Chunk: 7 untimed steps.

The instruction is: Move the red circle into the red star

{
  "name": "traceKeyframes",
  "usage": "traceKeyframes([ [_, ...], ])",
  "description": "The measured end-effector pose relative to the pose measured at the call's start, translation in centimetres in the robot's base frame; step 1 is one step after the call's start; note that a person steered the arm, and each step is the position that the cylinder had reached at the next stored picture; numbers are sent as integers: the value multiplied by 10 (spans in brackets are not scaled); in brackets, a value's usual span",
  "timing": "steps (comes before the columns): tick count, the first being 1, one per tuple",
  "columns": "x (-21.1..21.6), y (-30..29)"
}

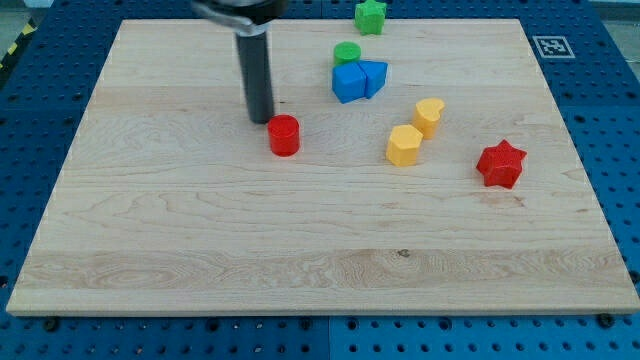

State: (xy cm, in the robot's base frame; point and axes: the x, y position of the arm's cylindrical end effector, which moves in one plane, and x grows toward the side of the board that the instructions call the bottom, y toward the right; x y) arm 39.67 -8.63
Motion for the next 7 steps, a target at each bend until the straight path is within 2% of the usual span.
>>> traceKeyframes([
  [1,38,49],
  [2,48,146],
  [3,48,179],
  [4,63,172],
  [5,74,132],
  [6,99,152],
  [7,99,222],
])
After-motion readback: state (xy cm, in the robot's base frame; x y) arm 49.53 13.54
